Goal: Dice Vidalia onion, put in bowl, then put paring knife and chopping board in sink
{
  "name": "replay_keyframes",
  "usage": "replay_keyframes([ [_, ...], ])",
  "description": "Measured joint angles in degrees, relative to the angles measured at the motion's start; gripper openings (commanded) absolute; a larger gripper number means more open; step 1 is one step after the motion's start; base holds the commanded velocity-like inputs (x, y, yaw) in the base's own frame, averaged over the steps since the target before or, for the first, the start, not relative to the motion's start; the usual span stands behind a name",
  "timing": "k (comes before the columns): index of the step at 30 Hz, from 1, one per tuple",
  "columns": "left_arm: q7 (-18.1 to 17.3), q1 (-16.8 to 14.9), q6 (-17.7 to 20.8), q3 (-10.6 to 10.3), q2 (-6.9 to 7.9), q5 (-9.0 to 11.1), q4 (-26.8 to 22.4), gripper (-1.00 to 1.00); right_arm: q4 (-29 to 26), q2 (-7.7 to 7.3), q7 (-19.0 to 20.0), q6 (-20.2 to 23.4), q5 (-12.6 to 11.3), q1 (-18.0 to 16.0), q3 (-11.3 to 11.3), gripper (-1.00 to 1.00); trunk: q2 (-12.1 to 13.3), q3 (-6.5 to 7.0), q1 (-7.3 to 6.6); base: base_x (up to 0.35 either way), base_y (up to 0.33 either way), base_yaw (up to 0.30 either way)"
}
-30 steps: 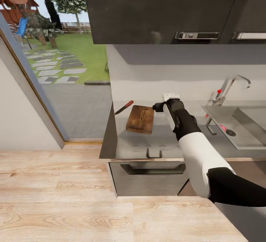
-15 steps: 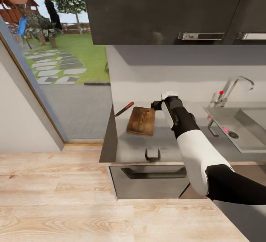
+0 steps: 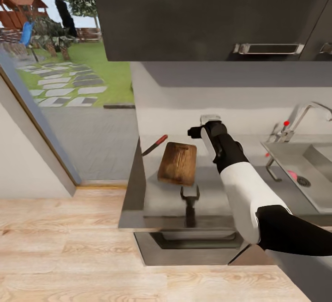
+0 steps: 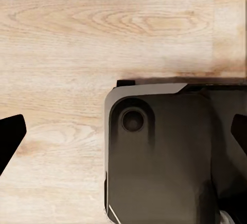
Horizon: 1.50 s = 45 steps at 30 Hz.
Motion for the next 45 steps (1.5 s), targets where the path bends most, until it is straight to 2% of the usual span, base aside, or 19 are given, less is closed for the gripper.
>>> replay_keyframes([
  [6,0.0,0.01,0.0,0.0,0.0,0.0,-0.03,1.0,0.53,0.03,0.04,0.01,0.05,0.0,0.02,1.0,0.0,0.0,0.0,0.215,-0.198,0.0],
  [20,0.0,0.01,-0.01,0.0,0.0,0.0,-0.09,1.0,3.26,0.03,0.4,0.06,0.07,0.0,0.14,1.0,0.0,0.0,0.01,0.071,-0.013,0.0],
  [26,0.0,0.03,-0.01,0.0,0.08,0.0,-0.08,1.0,3.72,0.03,6.02,0.26,0.18,0.0,0.17,1.0,0.0,0.0,-0.01,0.278,-0.003,0.0],
  [31,0.0,0.01,0.0,0.0,0.09,0.0,-0.09,1.0,4.37,0.03,6.98,0.28,0.22,0.0,0.22,1.0,0.0,0.0,0.0,0.25,-0.097,0.0],
  [35,0.0,0.01,-0.01,0.0,0.08,0.0,-0.08,1.0,5.27,0.0,7.29,0.23,0.21,0.0,2.59,1.0,0.0,0.0,0.02,0.099,-0.069,0.0],
  [37,0.0,0.0,-0.01,0.0,0.08,0.0,-0.09,1.0,6.11,-0.06,8.55,0.21,0.16,0.0,5.64,1.0,0.01,0.0,0.02,0.024,-0.017,0.0],
  [39,0.0,-0.01,-0.01,0.0,0.08,0.0,-0.09,1.0,6.55,-0.14,10.03,0.22,0.17,0.0,7.0,1.0,0.01,0.0,0.02,0.012,-0.009,0.0],
  [42,0.0,0.0,-0.01,0.0,0.08,0.0,-0.09,1.0,7.0,-0.3,12.54,0.17,0.14,0.0,8.14,1.0,0.01,0.0,0.02,0.005,-0.003,0.0],
  [45,0.0,0.01,-0.01,0.0,0.09,0.0,-0.09,1.0,7.57,-0.35,13.41,0.15,0.2,0.0,8.43,1.0,0.01,0.0,0.02,0.001,-0.001,0.0],
])
